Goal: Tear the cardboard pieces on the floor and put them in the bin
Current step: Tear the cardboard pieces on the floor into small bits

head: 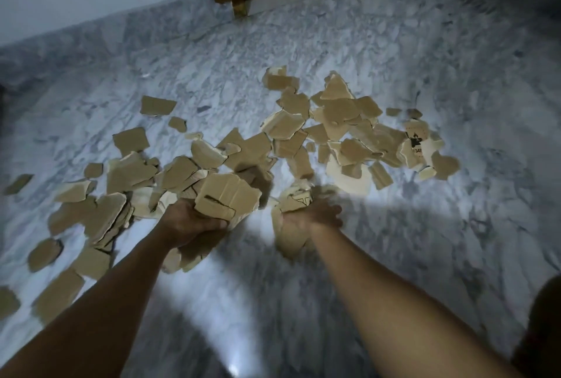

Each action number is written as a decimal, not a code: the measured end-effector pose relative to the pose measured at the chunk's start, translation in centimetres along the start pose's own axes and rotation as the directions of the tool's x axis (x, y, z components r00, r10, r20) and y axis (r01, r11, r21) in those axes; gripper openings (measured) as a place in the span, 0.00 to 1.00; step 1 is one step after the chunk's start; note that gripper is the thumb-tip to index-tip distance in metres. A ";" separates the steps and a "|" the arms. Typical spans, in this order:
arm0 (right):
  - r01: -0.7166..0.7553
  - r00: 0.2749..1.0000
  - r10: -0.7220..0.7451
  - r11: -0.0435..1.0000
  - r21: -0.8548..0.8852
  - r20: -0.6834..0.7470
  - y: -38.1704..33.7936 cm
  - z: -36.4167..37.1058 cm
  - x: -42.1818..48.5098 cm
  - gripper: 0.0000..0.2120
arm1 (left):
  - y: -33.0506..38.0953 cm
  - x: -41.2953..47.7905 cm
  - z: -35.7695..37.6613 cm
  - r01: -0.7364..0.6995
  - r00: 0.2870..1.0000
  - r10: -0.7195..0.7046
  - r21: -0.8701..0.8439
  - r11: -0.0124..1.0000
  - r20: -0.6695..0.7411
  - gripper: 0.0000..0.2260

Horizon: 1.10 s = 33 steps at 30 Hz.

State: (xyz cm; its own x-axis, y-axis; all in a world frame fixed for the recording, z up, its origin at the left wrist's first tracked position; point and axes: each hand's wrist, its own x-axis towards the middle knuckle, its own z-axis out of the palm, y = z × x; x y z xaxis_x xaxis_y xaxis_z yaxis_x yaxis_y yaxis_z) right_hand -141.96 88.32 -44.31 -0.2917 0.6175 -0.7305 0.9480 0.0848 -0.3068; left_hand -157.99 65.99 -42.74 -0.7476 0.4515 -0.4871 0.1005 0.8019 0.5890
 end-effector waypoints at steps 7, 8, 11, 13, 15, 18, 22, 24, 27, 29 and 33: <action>0.033 0.993 -0.012 0.984 0.175 -0.118 -1.6 4.1 -1.1 0.42 | -3.4 -1.1 -2.2 0.048 0.999 -0.048 -0.012 0.999 0.006 0.30; 0.047 0.993 -0.034 0.992 0.117 -0.109 -1.6 4.1 -1.1 0.41 | -3.6 -1.2 -2.3 0.045 0.999 -0.045 -0.019 0.999 0.009 0.30; 0.202 0.978 -0.205 0.976 -0.084 -0.027 -0.9 4.3 -2.0 0.44 | -4.1 -1.6 -2.6 0.040 0.999 -0.039 -0.036 0.999 0.007 0.22; 0.343 0.923 -0.317 0.935 -0.093 0.220 -0.3 3.7 -2.3 0.54 | -3.9 -1.5 -3.0 0.011 1.000 -0.011 -0.025 1.000 0.003 0.20; 0.417 0.843 -0.297 0.887 -0.197 0.448 -0.1 1.9 -2.6 0.65 | -3.6 -1.4 -3.3 -0.017 1.000 0.017 0.015 1.000 0.008 0.18; 0.547 0.799 -0.309 0.730 -0.410 0.515 -1.3 -1.3 -1.7 0.68 | -3.3 -1.0 -4.2 -0.041 0.998 0.037 0.084 0.996 0.045 0.11; 0.523 0.848 -0.314 0.629 -0.576 0.427 -3.6 -3.8 -0.5 0.58 | -4.6 -1.4 -5.3 -0.070 0.984 0.017 0.292 0.954 0.180 0.17; 0.525 0.849 -0.417 0.600 -0.603 0.324 -3.9 -3.1 0.1 0.45 | -5.3 -2.5 -5.1 -0.055 0.949 -0.067 0.369 0.928 0.309 0.16; 0.558 0.810 -0.523 0.549 -0.622 0.265 -3.6 -1.2 1.0 0.45 | -6.2 -3.6 -3.6 -0.064 0.890 -0.157 0.458 0.886 0.428 0.16; 0.541 0.823 -0.512 0.574 -0.614 0.246 -3.3 -0.2 1.2 0.48 | -6.8 -4.0 -2.4 -0.046 0.876 -0.182 0.454 0.890 0.446 0.16; 0.491 0.857 -0.461 0.596 -0.635 0.231 -2.6 0.8 1.4 0.40 | -8.2 -4.5 -1.4 -0.008 0.886 -0.138 0.313 0.950 0.442 0.18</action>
State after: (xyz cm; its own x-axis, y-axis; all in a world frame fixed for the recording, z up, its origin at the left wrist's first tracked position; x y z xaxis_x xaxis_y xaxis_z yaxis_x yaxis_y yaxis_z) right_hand -144.91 88.32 -44.99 -0.7161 0.3097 -0.6255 0.5025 0.8507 -0.1541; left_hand -156.33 56.79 -44.48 -0.3863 0.4621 -0.7982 0.3064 0.8806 0.3615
